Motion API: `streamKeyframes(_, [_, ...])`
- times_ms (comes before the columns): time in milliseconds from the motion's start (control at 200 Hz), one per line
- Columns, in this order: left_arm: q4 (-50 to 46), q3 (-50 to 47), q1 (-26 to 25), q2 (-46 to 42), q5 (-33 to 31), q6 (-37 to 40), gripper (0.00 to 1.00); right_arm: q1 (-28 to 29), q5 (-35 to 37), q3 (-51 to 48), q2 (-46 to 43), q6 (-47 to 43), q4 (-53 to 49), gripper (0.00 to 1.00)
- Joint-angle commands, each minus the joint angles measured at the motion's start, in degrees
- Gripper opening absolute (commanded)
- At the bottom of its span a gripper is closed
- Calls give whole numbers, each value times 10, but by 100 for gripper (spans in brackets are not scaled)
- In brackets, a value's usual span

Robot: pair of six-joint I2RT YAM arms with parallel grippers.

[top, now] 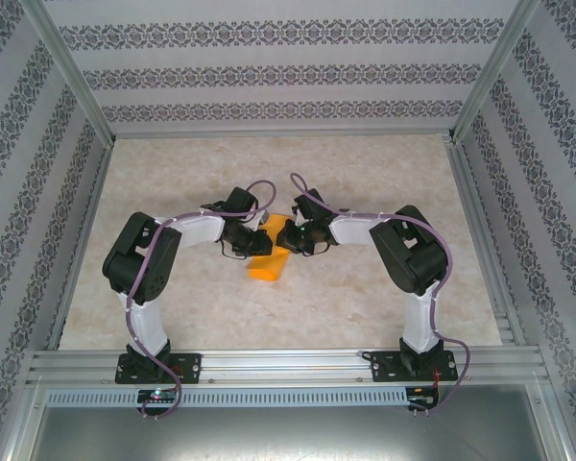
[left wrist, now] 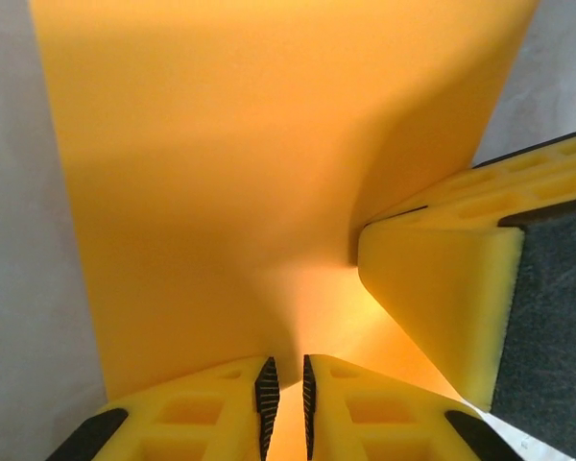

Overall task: Fold a paper plane with a square sheet of paper (pick it up from the middle)
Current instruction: Hold the square sheet of paper at the center of the table.

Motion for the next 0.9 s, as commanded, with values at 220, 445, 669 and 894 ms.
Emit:
streamKeyframes(220, [-36,-39,-23,54,-119,38,20,-34,47,33,12,-42,-51,10])
streamKeyframes(445, [-37,-46,-30,55,-132,45,20,-53,52,64,34,-53,-63,10])
streamKeyframes(669, [-35,-55,-32,53,-134,46,20,-66,77,108,57,-75,-107,9])
streamKeyframes(894, [-33,-64,-32,47,-133,47,20,-73,81,164,87,-88,-131,9])
